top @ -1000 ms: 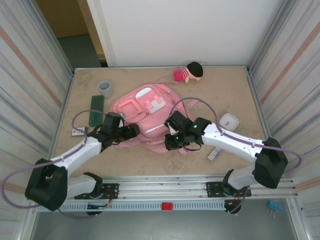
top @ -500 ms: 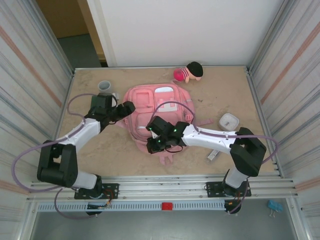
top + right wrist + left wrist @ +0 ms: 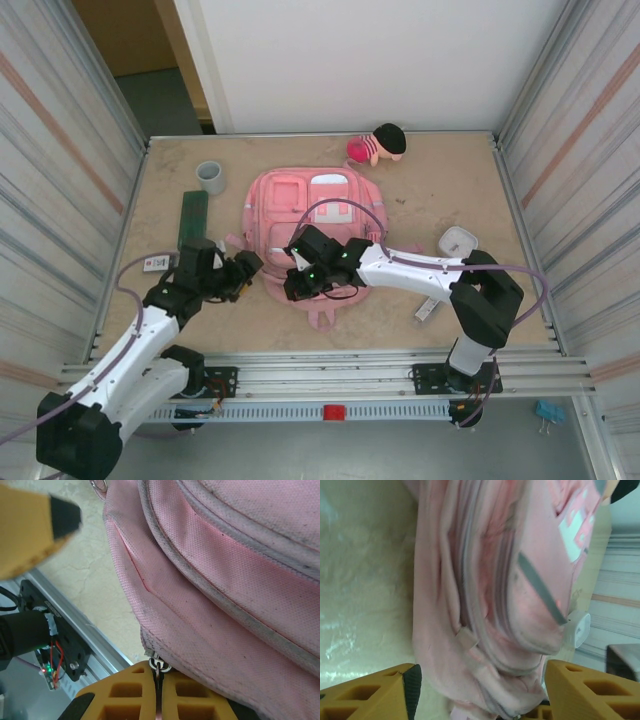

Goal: Pack books, pencil case, and school supplies into a backpack

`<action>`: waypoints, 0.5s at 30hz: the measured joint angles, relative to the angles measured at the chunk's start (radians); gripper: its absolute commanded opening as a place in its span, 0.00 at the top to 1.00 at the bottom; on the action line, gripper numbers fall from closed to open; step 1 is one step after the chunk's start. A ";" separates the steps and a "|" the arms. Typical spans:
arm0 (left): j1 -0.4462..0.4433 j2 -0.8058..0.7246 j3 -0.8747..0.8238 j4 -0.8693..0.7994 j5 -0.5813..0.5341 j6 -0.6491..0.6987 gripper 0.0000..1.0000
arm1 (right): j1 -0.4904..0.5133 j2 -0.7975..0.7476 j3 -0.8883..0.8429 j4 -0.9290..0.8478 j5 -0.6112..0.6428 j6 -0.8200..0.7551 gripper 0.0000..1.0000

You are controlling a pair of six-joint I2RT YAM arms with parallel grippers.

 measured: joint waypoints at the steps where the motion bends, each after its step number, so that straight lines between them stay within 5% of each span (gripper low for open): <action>1: -0.020 0.009 -0.009 0.006 0.000 -0.027 0.35 | 0.000 0.000 0.000 0.001 -0.006 0.000 1.00; 6: -0.091 0.098 -0.018 0.081 -0.005 -0.109 0.50 | -0.001 0.000 0.000 0.014 -0.016 0.000 1.00; 13: -0.120 0.193 -0.017 0.162 -0.040 -0.154 0.96 | -0.004 0.000 0.000 0.019 -0.020 0.002 1.00; 15: -0.121 0.200 -0.010 0.150 -0.045 -0.140 1.00 | -0.012 -0.002 -0.008 0.025 -0.020 0.002 1.00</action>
